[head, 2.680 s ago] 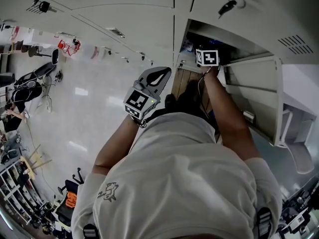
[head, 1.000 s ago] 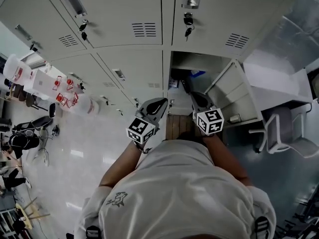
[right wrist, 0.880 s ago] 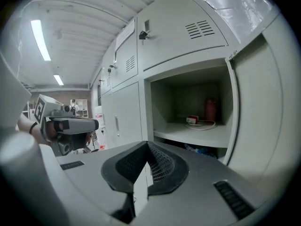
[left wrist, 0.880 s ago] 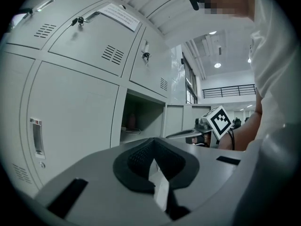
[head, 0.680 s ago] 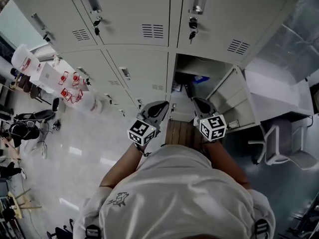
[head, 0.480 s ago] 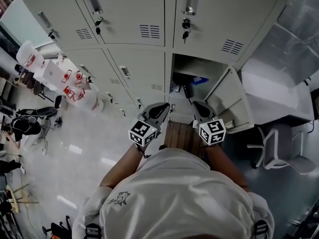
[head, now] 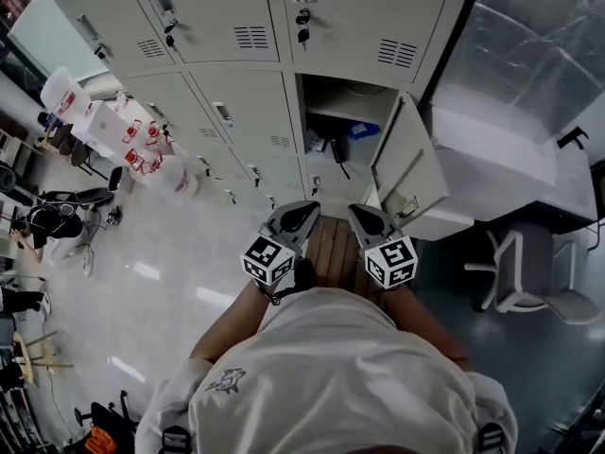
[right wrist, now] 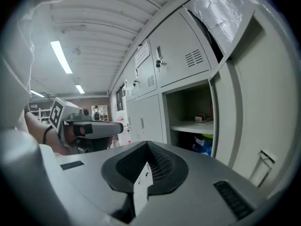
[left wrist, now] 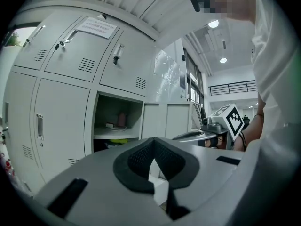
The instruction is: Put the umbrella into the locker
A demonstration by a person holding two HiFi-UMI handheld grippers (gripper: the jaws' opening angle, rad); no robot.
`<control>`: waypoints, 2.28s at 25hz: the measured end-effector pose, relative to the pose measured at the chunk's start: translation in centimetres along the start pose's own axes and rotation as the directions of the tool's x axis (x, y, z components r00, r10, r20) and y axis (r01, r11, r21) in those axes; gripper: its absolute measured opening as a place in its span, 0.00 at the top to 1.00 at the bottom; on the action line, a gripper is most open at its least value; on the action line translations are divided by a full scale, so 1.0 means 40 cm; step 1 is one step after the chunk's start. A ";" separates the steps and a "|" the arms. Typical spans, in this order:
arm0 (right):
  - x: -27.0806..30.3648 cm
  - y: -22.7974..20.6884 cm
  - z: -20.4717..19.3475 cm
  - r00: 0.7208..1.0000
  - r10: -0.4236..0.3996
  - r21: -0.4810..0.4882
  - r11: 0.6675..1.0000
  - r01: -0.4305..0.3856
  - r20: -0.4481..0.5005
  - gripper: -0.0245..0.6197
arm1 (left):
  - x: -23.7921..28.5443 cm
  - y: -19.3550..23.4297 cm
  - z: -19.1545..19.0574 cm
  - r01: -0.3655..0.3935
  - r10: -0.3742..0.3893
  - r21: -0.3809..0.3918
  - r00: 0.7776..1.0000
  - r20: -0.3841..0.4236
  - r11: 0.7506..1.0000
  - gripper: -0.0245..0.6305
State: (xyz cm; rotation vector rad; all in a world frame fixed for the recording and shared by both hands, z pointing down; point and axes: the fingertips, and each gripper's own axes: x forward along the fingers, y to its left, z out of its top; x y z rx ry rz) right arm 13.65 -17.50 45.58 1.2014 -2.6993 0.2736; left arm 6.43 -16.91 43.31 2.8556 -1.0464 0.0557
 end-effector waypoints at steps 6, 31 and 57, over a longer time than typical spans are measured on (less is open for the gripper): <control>-0.111 0.039 -0.055 0.999 0.036 0.037 0.999 -0.037 0.010 0.90 | -0.051 -0.161 -0.064 -0.010 0.010 0.005 0.999 -0.053 1.000 0.95; -0.214 0.306 -0.021 0.997 -0.037 0.008 0.999 0.037 0.064 0.90 | -0.295 -0.232 -0.016 0.055 -0.056 0.045 0.998 0.023 0.997 0.95; -0.178 0.755 -0.010 0.992 -0.074 -0.048 0.996 0.080 0.106 0.90 | -0.697 -0.240 -0.032 0.128 -0.132 0.049 0.989 0.074 0.991 0.95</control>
